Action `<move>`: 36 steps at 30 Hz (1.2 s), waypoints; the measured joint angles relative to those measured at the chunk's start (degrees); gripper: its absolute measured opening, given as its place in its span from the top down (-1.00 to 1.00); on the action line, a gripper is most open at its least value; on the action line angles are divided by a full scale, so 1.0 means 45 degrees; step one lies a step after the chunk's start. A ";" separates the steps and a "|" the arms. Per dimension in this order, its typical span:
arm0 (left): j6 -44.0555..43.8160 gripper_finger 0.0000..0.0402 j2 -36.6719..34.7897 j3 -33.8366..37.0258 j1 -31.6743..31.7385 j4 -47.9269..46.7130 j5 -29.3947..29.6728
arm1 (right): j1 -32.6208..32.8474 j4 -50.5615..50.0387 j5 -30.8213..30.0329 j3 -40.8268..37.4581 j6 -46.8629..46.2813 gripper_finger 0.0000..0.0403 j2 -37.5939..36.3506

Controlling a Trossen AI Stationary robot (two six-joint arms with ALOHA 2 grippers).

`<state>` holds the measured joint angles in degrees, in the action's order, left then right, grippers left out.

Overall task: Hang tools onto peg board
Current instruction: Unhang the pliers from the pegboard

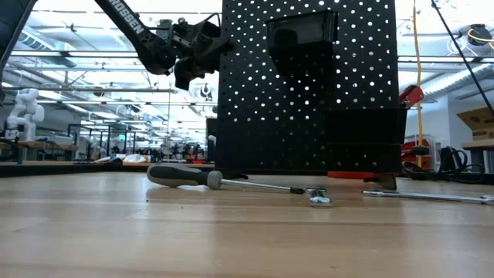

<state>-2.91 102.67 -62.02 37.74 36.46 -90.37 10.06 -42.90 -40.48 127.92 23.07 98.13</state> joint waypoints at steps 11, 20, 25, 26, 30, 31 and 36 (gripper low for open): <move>-0.0693 0.44 0.0035 0.0046 -0.0010 0.0072 0.0584 | 0.0005 -0.0413 0.0316 0.0005 -0.0198 0.94 -0.0005; -0.3609 -0.24 0.0092 0.0073 0.0266 0.3414 0.1468 | 0.0005 -0.0436 0.0368 0.0000 -0.0516 0.94 0.0010; -0.5072 -0.27 0.0071 0.0053 0.0540 0.5713 0.1413 | 0.0012 -0.0422 0.0407 -0.0015 -0.0626 0.94 0.0017; -0.5408 -0.28 0.0061 0.0048 0.0617 0.6203 0.1410 | 0.0015 -0.0418 0.0406 -0.0015 -0.0657 0.94 0.0020; -0.5674 -0.28 -0.0253 0.0044 0.0947 0.6408 0.1427 | 0.0024 -0.0422 0.0383 -0.0022 -0.0748 0.94 0.0024; -0.5674 -0.28 -0.0379 0.0039 0.1027 0.6421 0.1455 | 0.0028 -0.0427 0.0387 -0.0024 -0.0753 0.94 0.0024; -0.5333 -0.28 -0.1187 0.0039 0.1261 0.6481 0.2349 | 0.0029 -0.0428 0.0380 -0.0024 -0.0749 0.94 0.0029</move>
<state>-26.91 97.33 -61.84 43.41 65.63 -79.80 10.20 -44.82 -38.77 127.81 19.70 98.26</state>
